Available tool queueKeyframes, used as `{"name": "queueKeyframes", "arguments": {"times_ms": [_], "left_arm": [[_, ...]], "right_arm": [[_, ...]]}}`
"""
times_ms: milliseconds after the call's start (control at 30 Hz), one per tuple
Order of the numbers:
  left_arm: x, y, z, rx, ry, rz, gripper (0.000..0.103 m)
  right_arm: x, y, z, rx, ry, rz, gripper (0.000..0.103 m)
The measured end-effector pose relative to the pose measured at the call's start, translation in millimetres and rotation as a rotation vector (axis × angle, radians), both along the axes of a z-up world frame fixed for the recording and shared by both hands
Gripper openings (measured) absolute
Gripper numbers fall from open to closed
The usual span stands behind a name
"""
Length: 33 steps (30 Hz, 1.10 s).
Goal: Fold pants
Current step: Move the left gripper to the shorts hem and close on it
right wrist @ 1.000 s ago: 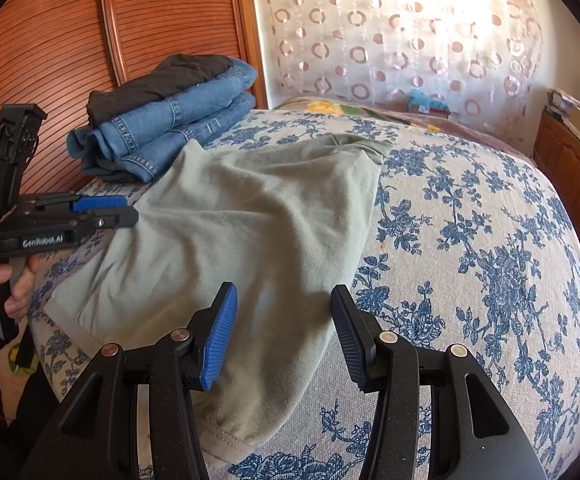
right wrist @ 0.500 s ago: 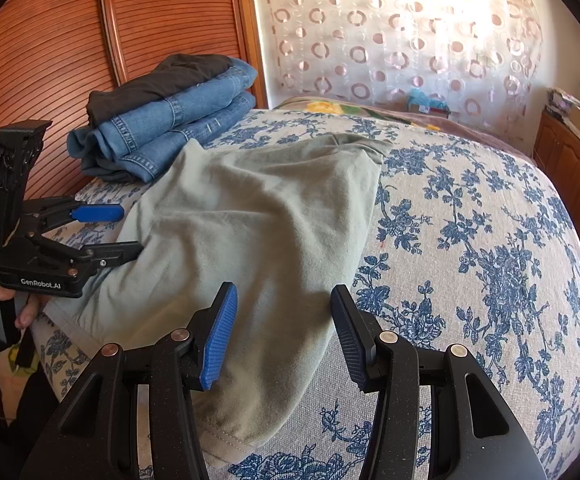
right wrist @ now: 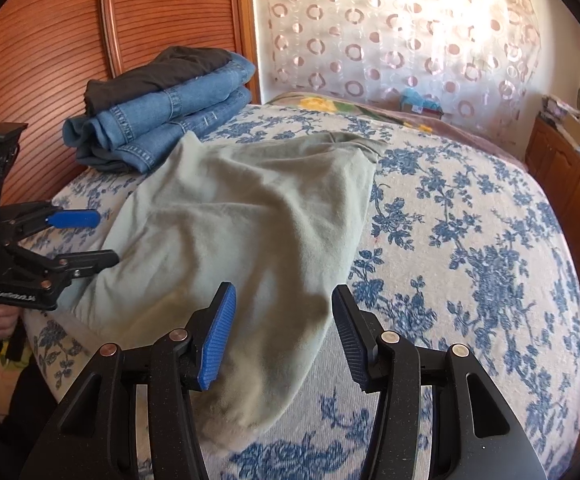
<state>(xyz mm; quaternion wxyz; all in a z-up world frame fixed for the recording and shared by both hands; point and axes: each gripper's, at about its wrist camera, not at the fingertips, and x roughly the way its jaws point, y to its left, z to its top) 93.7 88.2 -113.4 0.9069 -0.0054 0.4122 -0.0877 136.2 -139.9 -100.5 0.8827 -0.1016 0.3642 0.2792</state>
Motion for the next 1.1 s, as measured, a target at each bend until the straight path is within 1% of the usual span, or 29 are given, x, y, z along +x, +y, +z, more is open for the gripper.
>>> {"name": "queueKeyframes", "arguments": {"times_ms": [67, 167, 200, 233, 267, 400, 433, 467, 500, 533, 567, 600, 667, 733, 833, 933, 1033, 1100], "left_arm": [[-4, 1, 1, -0.020, 0.000, 0.011, 0.079], [-11, 3, 2, -0.051, 0.002, 0.013, 0.079], [-14, 2, 4, -0.055, 0.004, 0.004, 0.079], [-17, 1, 5, -0.053, -0.004, -0.002, 0.079], [-21, 0, 8, -0.049, -0.015, -0.007, 0.079], [-31, -3, 12, -0.059, -0.032, -0.019, 0.079], [-33, -4, 11, -0.061, -0.033, -0.024, 0.075], [-36, -5, 11, -0.064, -0.034, -0.035, 0.070], [-37, -7, 9, -0.067, -0.027, -0.051, 0.060], [-39, -8, 6, -0.068, -0.014, -0.059, 0.056], [-40, -9, 5, -0.068, -0.008, -0.057, 0.055], [-41, -9, 3, -0.071, -0.007, -0.054, 0.051], [-44, -10, 3, -0.076, -0.016, -0.046, 0.049], [-46, -11, 4, -0.085, -0.015, -0.047, 0.043], [-49, -12, 5, -0.078, -0.016, -0.047, 0.041], [-54, -15, 5, -0.089, -0.015, -0.049, 0.038], [-58, -19, 5, -0.094, -0.016, -0.056, 0.037], [-59, -22, 4, -0.092, -0.017, -0.065, 0.036]], "right_arm": [[-8, -4, 3, 0.002, 0.003, -0.013, 0.051], [-19, -7, 5, 0.024, 0.024, 0.011, 0.051], [-23, -6, 5, 0.018, 0.031, 0.020, 0.051], [-27, -6, 4, 0.013, 0.037, 0.025, 0.046], [-30, -5, 3, 0.009, 0.040, 0.025, 0.045], [-38, -6, 3, 0.005, 0.046, 0.013, 0.044], [-38, -7, 3, 0.007, 0.050, 0.007, 0.044], [-39, -8, 2, 0.010, 0.054, 0.000, 0.044], [-39, -9, 1, 0.008, 0.058, -0.006, 0.044], [-39, -10, 1, 0.004, 0.059, -0.012, 0.044], [-40, -10, 0, -0.001, 0.059, -0.018, 0.044], [-41, -11, -1, -0.001, 0.063, -0.021, 0.044], [-42, -11, -3, 0.001, 0.069, -0.020, 0.044], [-44, -11, -4, 0.002, 0.070, -0.017, 0.044], [-47, -10, -6, 0.003, 0.074, -0.013, 0.044], [-47, -10, -8, 0.011, 0.080, -0.015, 0.044], [-49, -13, -9, 0.027, 0.083, -0.021, 0.044], [-50, -14, -10, 0.040, 0.092, -0.020, 0.042]]}}
